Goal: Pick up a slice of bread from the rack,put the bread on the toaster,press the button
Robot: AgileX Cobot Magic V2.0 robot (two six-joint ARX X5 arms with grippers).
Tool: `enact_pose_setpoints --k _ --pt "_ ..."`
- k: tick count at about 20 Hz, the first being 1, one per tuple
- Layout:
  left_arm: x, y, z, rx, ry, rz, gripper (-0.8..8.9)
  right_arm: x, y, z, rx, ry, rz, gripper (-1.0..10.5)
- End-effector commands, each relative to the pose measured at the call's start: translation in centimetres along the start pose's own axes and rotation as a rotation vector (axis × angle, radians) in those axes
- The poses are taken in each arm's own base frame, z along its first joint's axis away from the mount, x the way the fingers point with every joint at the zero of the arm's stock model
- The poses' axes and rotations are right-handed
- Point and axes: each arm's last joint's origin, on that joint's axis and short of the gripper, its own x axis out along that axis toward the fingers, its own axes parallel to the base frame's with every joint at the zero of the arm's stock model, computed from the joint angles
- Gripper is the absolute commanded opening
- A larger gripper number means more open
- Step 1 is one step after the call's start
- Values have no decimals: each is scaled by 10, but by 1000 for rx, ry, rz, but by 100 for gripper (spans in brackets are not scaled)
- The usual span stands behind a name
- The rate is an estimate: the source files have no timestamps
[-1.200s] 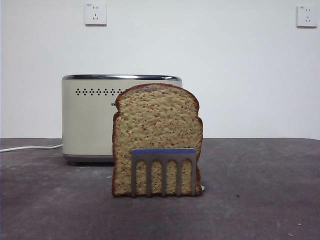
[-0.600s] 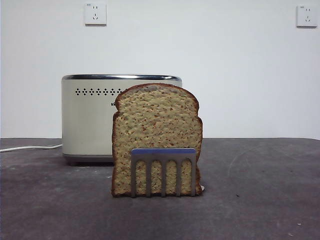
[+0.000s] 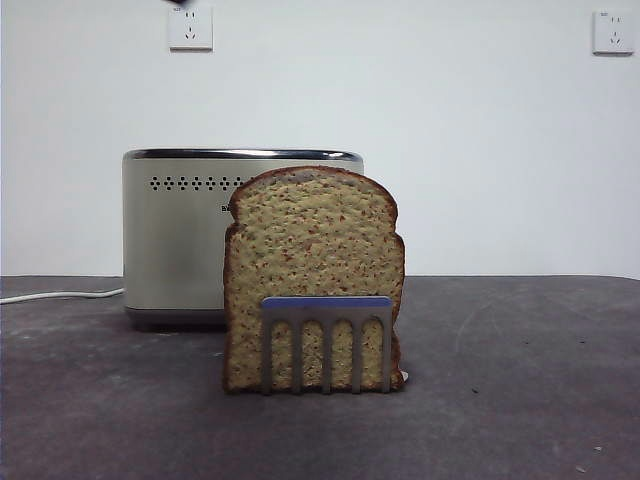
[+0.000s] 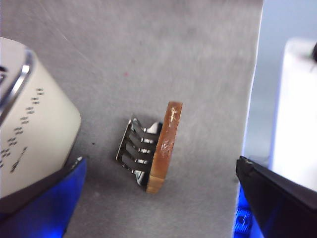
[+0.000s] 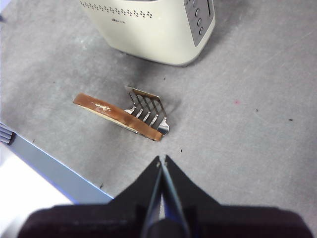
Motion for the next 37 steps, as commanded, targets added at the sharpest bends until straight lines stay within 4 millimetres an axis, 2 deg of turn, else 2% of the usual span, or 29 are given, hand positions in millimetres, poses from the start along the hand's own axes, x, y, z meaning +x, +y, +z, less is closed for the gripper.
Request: enact_pose_setpoints --k 1,5,8,12,13,16,18,25,28,32,34,37 --pt "33 0 6 95 75 -7 512 2 -1 2 -8 4 3 -12" --pt "80 2 12 156 121 -42 512 5 -3 3 -1 16 5 -12" --pt "110 3 8 181 190 -70 512 6 -4 3 0 19 6 -12" --pt "137 4 1 173 241 -108 496 6 -4 3 0 18 5 -12" --pt "140 3 1 175 247 -113 445 6 -4 3 0 18 5 -12" --pt "141 2 2 180 242 -117 125 6 -4 3 0 18 5 -12" --pt "141 1 1 178 245 -119 -14 6 -4 4 0 18 5 -12" --pt "140 1 1 174 246 -122 -9 6 -4 4 0 18 5 -12" --pt "134 2 8 176 238 -117 -9 6 -4 4 -1 17 5 -12" --pt "109 6 36 186 206 -100 -8 6 -4 4 -1 17 5 -12" --pt "89 9 54 194 185 -83 -8 6 -4 4 -2 17 5 -12" --pt "52 14 85 238 164 35 -8 6 -4 4 -7 17 5 -12"
